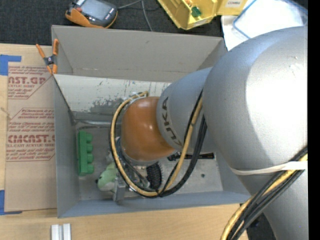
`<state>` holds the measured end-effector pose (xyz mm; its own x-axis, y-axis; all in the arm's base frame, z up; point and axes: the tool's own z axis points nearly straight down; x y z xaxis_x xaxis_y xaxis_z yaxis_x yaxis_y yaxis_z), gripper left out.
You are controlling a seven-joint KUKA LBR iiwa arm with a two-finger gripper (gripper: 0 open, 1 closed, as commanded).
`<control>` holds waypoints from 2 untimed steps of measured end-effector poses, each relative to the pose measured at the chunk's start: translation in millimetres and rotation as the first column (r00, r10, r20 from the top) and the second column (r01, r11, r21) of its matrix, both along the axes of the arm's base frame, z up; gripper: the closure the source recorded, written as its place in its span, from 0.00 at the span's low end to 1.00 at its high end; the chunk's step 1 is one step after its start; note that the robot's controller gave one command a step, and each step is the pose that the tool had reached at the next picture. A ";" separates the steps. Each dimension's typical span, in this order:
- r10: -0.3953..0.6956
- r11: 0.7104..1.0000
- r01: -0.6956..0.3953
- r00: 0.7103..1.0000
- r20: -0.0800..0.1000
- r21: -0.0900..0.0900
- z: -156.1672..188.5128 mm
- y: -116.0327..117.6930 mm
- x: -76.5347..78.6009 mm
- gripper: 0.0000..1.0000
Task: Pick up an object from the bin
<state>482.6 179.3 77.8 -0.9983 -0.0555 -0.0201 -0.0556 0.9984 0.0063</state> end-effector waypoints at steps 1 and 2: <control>0.082 0.997 -0.082 0.997 -0.014 -0.004 -8.1 11.0 2.4 1.00; 0.084 0.996 -0.084 0.996 -0.014 -0.004 -7.7 11.0 2.2 1.00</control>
Offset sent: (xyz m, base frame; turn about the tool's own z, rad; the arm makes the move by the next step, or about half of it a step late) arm 0.0000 0.0000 0.0000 0.0000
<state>484.8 190.3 70.1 -0.9903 -0.1388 -0.0056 -0.1388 0.9903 0.0030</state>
